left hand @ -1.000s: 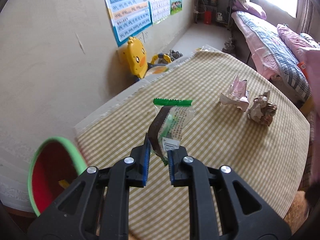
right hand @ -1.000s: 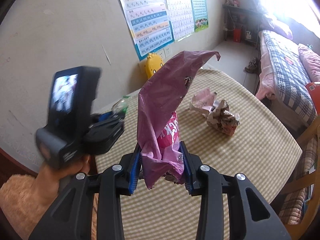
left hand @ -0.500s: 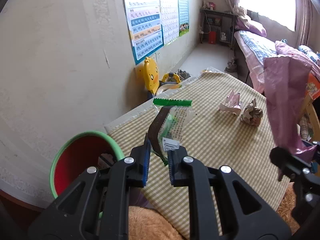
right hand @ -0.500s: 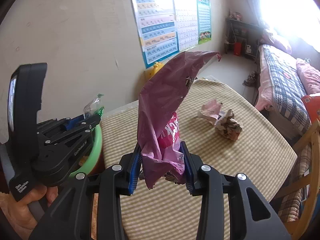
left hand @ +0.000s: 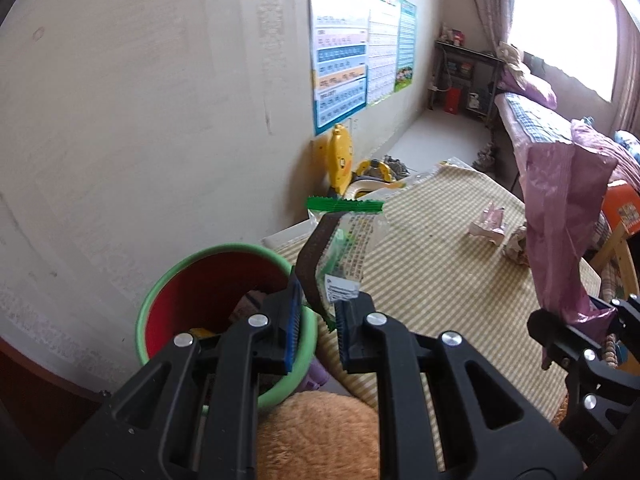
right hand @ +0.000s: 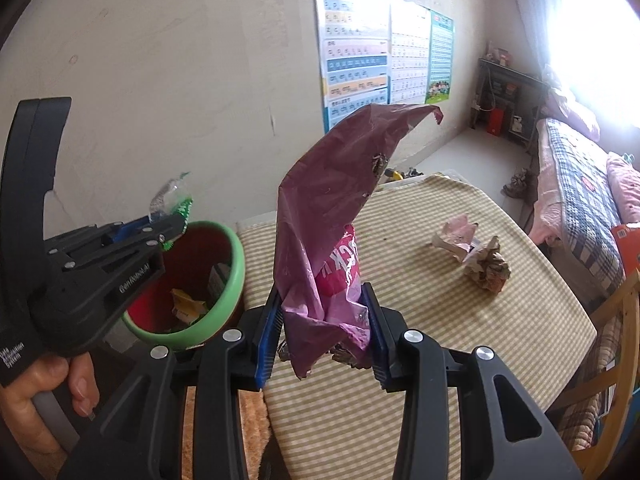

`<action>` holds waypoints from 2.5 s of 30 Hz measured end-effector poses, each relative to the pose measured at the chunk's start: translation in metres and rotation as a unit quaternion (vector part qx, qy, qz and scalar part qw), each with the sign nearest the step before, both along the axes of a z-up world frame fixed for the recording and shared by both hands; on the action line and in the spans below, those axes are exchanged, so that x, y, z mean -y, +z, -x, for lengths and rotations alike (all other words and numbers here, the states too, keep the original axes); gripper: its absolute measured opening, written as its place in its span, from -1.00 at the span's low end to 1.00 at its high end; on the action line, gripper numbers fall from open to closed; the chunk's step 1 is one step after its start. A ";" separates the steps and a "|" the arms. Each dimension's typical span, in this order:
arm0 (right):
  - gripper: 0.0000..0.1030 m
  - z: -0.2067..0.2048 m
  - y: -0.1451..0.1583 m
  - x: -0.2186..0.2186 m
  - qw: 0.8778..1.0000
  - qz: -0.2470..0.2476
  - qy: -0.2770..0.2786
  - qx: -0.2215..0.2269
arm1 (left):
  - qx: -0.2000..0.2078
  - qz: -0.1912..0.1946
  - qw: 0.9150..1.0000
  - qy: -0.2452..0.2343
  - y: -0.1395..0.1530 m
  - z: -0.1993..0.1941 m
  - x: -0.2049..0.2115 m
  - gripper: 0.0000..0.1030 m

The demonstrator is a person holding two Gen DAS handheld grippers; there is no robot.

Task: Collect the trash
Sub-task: 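Carry the snack bag and pink wrapper over the bucket and open both tools, then grasp the pink-white packet with the left tool while the right tool grasps the crumpled paper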

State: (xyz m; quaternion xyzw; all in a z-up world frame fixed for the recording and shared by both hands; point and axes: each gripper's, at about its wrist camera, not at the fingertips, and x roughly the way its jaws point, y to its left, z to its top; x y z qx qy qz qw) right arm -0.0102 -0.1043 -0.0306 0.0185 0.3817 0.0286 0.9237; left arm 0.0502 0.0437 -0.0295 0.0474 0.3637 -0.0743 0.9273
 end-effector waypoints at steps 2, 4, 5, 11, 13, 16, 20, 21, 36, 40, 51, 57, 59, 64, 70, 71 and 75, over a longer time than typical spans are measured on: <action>-0.27 -0.001 -0.001 -0.006 1.000 0.004 0.006 -0.001 | 0.000 0.000 1.000 0.010 -0.001 0.000 -0.009 -0.71; -0.27 -0.003 -0.001 -0.012 1.000 0.009 0.013 0.000 | -0.001 0.000 1.000 0.022 -0.001 0.000 -0.021 -0.71; -0.27 -0.004 -0.001 -0.016 1.000 0.010 0.018 0.000 | -0.002 0.000 1.000 0.029 -0.001 0.000 -0.027 -0.71; -0.26 -0.014 0.003 -0.035 0.999 0.010 0.044 0.006 | -0.005 -0.002 0.998 0.063 -0.003 -0.005 -0.059 -0.71; -0.26 -0.019 0.003 -0.041 0.998 0.007 0.057 0.007 | -0.009 -0.003 0.997 0.078 -0.006 -0.008 -0.072 -0.71; -0.23 -0.029 0.002 -0.049 0.997 -0.004 0.076 0.007 | -0.021 -0.004 0.995 0.095 -0.015 -0.011 -0.087 -0.71; -0.19 -0.046 -0.006 -0.061 0.995 -0.031 0.098 -0.007 | -0.045 0.002 0.993 0.113 -0.032 -0.016 -0.106 -0.71; -0.19 -0.053 -0.009 -0.063 0.994 -0.041 0.101 -0.013 | -0.049 0.003 0.992 0.116 -0.035 -0.017 -0.109 -0.71; -0.17 -0.104 -0.047 -0.109 0.980 -0.072 0.169 -0.078 | -0.116 0.055 0.982 0.142 -0.079 -0.037 -0.147 -0.71; -0.17 -0.108 -0.058 -0.121 0.978 -0.060 0.181 -0.089 | -0.125 0.064 0.979 0.145 -0.088 -0.042 -0.153 -0.71; 0.45 -0.122 -0.079 -0.133 0.975 -0.052 0.196 -0.091 | -0.132 0.080 0.975 0.161 -0.097 -0.049 -0.160 0.15; 0.49 -0.120 -0.085 -0.093 0.981 -0.087 0.138 -0.101 | -0.135 0.074 0.976 0.155 -0.099 -0.047 -0.152 0.23; 0.51 -0.115 -0.083 -0.068 0.988 -0.082 0.102 -0.088 | -0.133 0.077 0.977 0.150 -0.097 -0.046 -0.146 0.27; 0.59 -0.109 -0.076 0.029 0.996 -0.059 -0.051 -0.041 | -0.122 0.074 0.984 0.111 -0.089 -0.043 -0.118 0.32; 0.69 -0.117 -0.093 0.169 0.970 -0.003 -0.240 -0.049 | -0.112 0.071 0.989 0.060 -0.078 -0.044 -0.074 0.33; 0.69 -0.120 -0.100 0.185 0.966 -0.006 -0.251 -0.064 | -0.110 0.070 0.990 0.054 -0.077 -0.045 -0.067 0.33; 0.69 -0.141 -0.130 0.237 0.955 -0.037 -0.273 -0.108 | -0.101 0.058 0.993 0.005 -0.068 -0.058 -0.016 0.35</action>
